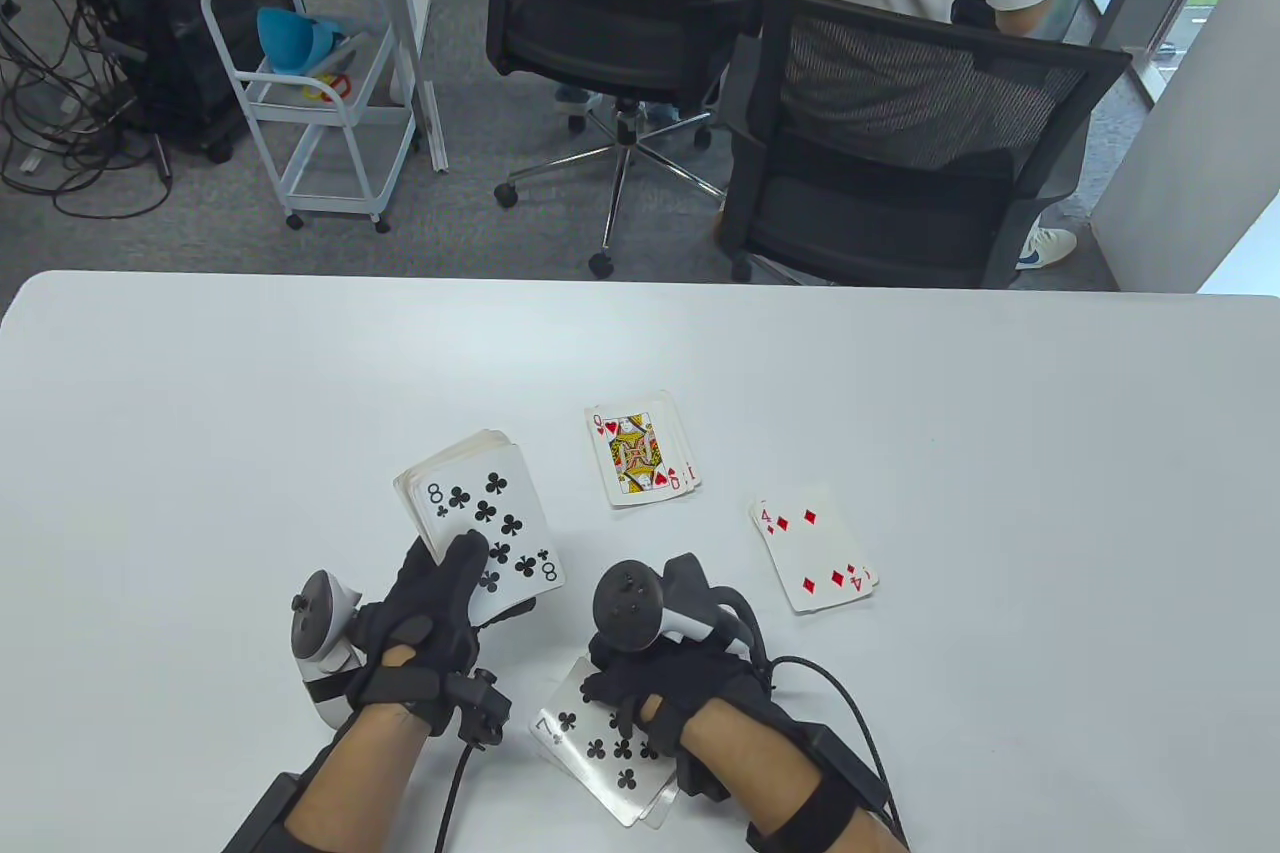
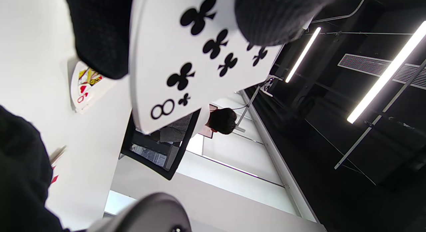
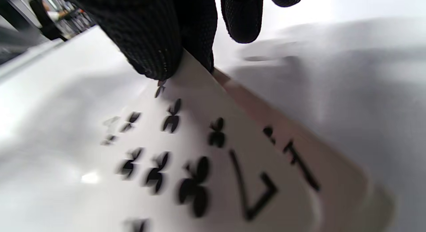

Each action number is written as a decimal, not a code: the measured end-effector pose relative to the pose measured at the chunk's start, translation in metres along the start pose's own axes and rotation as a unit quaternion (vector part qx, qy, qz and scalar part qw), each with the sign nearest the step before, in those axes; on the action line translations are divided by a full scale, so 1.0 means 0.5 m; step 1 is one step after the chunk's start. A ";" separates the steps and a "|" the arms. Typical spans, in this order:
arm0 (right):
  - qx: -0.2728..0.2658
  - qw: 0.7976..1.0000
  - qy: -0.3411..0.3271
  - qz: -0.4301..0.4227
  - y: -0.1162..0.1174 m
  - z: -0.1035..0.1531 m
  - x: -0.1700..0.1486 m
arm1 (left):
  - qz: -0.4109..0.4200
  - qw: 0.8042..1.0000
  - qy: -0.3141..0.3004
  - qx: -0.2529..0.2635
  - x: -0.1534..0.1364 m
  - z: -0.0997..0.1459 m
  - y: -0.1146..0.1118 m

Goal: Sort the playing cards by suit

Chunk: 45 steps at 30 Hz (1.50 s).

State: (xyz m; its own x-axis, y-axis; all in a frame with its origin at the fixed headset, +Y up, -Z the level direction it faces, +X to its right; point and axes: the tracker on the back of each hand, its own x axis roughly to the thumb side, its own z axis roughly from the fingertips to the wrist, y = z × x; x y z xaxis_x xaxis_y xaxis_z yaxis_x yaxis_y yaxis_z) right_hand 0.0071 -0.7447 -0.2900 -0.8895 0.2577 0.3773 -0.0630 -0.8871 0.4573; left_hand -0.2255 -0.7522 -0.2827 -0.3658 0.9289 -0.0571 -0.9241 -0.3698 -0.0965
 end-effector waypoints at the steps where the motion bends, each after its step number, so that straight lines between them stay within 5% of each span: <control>1: -0.007 1.000 0.011 0.012 0.002 -0.002 0.000 | 0.000 1.000 0.000 0.000 0.000 0.001 -0.001; 9: -0.074 0.996 0.036 0.026 -0.014 0.005 -0.012 | -0.001 1.000 0.004 -0.005 -0.002 0.001 -0.005; 17: -0.161 0.983 0.019 -0.091 -0.064 0.035 -0.053 | -0.014 1.000 0.017 -0.021 -0.014 0.001 -0.017; 22: -0.241 0.942 -0.018 -0.231 -0.118 0.069 -0.098 | -0.019 0.997 0.047 -0.052 -0.031 -0.002 -0.032; 24: -0.273 0.912 -0.043 -0.303 -0.139 0.086 -0.113 | -0.027 0.995 0.060 -0.072 -0.040 -0.004 -0.041; 27: -0.299 0.894 -0.058 -0.330 -0.150 0.099 -0.121 | -0.033 0.993 0.069 -0.086 -0.049 -0.005 -0.051; 39: -0.263 0.921 -0.061 -0.280 -0.114 0.076 -0.086 | -0.061 0.989 0.078 -0.107 -0.057 -0.004 -0.063; 45: -0.299 0.918 -0.051 -0.255 -0.107 0.078 -0.071 | -0.077 0.984 0.096 -0.129 -0.063 -0.003 -0.065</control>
State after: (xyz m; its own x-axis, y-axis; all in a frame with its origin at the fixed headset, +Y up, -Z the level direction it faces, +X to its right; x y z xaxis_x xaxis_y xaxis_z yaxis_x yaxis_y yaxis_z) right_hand 0.0595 -0.6914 -0.2964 -0.6309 0.7052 0.3235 -0.7234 -0.6854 0.0833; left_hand -0.1836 -0.7694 -0.2795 -0.1731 0.9629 -0.2071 -0.8988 -0.2404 -0.3666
